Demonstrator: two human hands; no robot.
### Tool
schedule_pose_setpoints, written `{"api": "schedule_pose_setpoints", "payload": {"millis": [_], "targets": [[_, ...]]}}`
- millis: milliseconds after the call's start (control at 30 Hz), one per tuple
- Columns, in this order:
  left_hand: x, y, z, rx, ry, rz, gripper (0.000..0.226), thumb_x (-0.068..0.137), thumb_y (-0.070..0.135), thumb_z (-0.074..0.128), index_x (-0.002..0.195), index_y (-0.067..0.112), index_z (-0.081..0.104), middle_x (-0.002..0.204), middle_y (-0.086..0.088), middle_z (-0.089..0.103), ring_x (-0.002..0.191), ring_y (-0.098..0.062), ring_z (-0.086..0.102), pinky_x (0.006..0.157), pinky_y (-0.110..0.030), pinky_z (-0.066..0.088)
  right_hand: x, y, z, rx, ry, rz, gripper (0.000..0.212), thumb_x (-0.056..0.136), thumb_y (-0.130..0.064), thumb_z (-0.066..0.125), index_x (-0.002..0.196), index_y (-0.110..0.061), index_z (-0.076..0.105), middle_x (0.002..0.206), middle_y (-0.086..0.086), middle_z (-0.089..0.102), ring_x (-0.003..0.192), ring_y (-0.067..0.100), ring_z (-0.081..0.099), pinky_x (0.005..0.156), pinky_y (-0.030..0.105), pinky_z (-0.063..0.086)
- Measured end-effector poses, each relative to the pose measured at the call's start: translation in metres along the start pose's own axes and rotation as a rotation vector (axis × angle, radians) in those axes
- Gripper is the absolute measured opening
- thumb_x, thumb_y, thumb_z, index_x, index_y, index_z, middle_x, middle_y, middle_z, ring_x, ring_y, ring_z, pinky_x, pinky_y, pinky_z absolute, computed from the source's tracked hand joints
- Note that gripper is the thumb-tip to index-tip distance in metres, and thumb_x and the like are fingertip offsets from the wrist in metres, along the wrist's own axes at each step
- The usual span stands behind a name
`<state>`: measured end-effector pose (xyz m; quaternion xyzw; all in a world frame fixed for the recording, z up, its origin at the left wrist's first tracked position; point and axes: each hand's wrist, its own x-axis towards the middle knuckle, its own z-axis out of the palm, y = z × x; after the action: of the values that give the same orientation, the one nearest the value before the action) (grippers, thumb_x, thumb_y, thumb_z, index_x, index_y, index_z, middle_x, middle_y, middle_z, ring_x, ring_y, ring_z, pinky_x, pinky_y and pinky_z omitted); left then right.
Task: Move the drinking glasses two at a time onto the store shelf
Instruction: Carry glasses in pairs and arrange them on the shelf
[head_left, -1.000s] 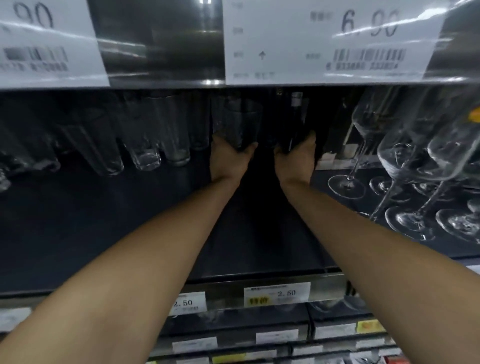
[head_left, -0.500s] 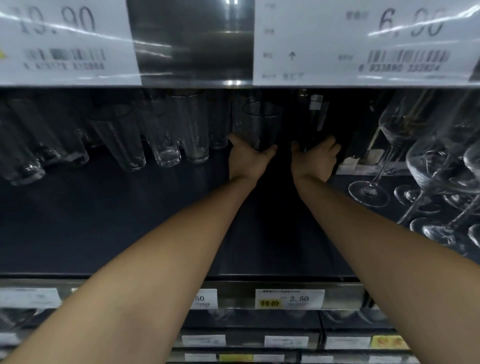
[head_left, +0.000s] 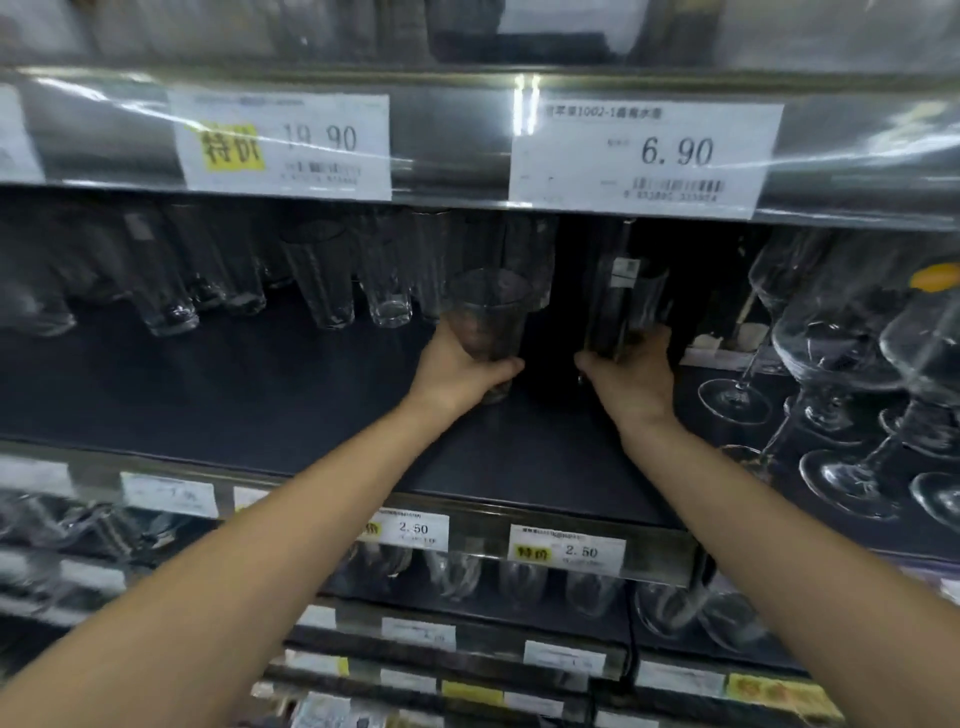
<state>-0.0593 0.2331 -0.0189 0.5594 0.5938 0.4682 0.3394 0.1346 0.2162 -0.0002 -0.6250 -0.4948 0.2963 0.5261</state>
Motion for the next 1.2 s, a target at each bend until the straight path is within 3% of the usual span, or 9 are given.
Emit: {"api": "schedule_pose_setpoints", "payload": {"millis": [100, 167, 233, 367, 467, 567, 733, 1000, 1200], "targets": [[-0.039, 0.007, -0.02, 0.032, 0.125, -0.001, 0.075, 0.05, 0.048, 0.089, 0.111, 0.013, 0.061, 0.098, 0.005, 0.072, 0.091, -0.005, 0.07, 0.081, -0.026, 0.058, -0.025, -0.003, -0.001, 0.05, -0.162, -0.015, 0.063, 0.075, -0.019, 0.08, 0.125, -0.026, 0.044, 0.109, -0.001, 0.064, 0.094, 0.014, 0.063, 0.079, 0.032, 0.056], [-0.068, 0.016, -0.034, -0.02, 0.213, 0.008, 0.065, 0.06, 0.03, 0.091, 0.111, 0.01, 0.057, 0.095, 0.005, 0.071, 0.087, 0.0, 0.069, 0.072, -0.015, 0.054, -0.045, -0.012, -0.001, 0.092, -0.261, -0.022, 0.062, 0.077, -0.015, 0.08, 0.125, -0.027, 0.042, 0.105, -0.002, 0.061, 0.088, 0.01, 0.062, 0.062, 0.018, 0.053], [-0.096, 0.025, -0.053, -0.066, 0.292, 0.031, 0.062, 0.065, 0.023, 0.09, 0.114, 0.013, 0.055, 0.1, 0.004, 0.071, 0.092, -0.005, 0.069, 0.076, -0.019, 0.054, -0.065, -0.021, -0.002, 0.137, -0.339, -0.049, 0.06, 0.079, -0.011, 0.08, 0.123, -0.027, 0.043, 0.099, -0.006, 0.059, 0.081, 0.003, 0.059, 0.052, 0.01, 0.047], [-0.155, 0.035, -0.099, -0.034, 0.406, 0.027, 0.059, 0.067, 0.03, 0.089, 0.114, 0.027, 0.054, 0.104, 0.014, 0.069, 0.094, 0.001, 0.066, 0.077, -0.019, 0.052, -0.102, -0.037, 0.012, 0.175, -0.489, -0.13, 0.059, 0.076, -0.011, 0.082, 0.123, -0.024, 0.05, 0.103, -0.002, 0.064, 0.092, 0.007, 0.064, 0.076, 0.024, 0.051], [-0.198, 0.03, -0.13, -0.007, 0.468, -0.008, 0.057, 0.066, 0.03, 0.089, 0.111, 0.031, 0.054, 0.105, 0.016, 0.068, 0.094, 0.005, 0.065, 0.081, -0.019, 0.051, -0.13, -0.048, 0.027, 0.193, -0.616, -0.173, 0.054, 0.075, -0.014, 0.083, 0.115, -0.031, 0.051, 0.102, -0.001, 0.065, 0.091, 0.004, 0.063, 0.077, 0.028, 0.052], [-0.235, 0.025, -0.158, -0.014, 0.552, -0.069, 0.055, 0.066, 0.03, 0.089, 0.108, 0.035, 0.053, 0.104, 0.015, 0.069, 0.092, 0.004, 0.066, 0.081, -0.021, 0.052, -0.158, -0.061, 0.042, 0.226, -0.743, -0.224, 0.051, 0.077, -0.012, 0.081, 0.114, -0.029, 0.051, 0.095, 0.0, 0.065, 0.076, -0.007, 0.062, 0.067, 0.016, 0.05], [-0.279, 0.015, -0.204, -0.027, 0.7, -0.115, 0.061, 0.067, 0.031, 0.089, 0.117, 0.035, 0.054, 0.106, 0.019, 0.068, 0.089, 0.011, 0.064, 0.073, -0.009, 0.047, -0.196, -0.082, 0.075, 0.301, -0.938, -0.288, 0.05, 0.078, 0.0, 0.077, 0.112, -0.024, 0.05, 0.093, 0.009, 0.062, 0.074, 0.001, 0.062, 0.068, 0.015, 0.052], [-0.317, -0.012, -0.282, 0.014, 0.836, -0.152, 0.061, 0.066, 0.032, 0.09, 0.112, 0.042, 0.053, 0.11, 0.019, 0.068, 0.099, 0.004, 0.065, 0.087, -0.023, 0.051, -0.254, -0.112, 0.157, 0.373, -1.049, -0.295, 0.051, 0.078, 0.001, 0.076, 0.111, -0.026, 0.05, 0.091, 0.004, 0.063, 0.079, 0.011, 0.062, 0.078, 0.035, 0.054], [-0.314, -0.039, -0.356, 0.039, 0.845, -0.168, 0.065, 0.064, 0.038, 0.09, 0.118, 0.038, 0.055, 0.109, 0.018, 0.069, 0.096, 0.003, 0.066, 0.088, -0.026, 0.053, -0.288, -0.134, 0.224, 0.355, -1.048, -0.307, 0.053, 0.077, -0.004, 0.079, 0.113, -0.03, 0.05, 0.095, 0.002, 0.063, 0.082, 0.005, 0.065, 0.079, 0.029, 0.054]]}}
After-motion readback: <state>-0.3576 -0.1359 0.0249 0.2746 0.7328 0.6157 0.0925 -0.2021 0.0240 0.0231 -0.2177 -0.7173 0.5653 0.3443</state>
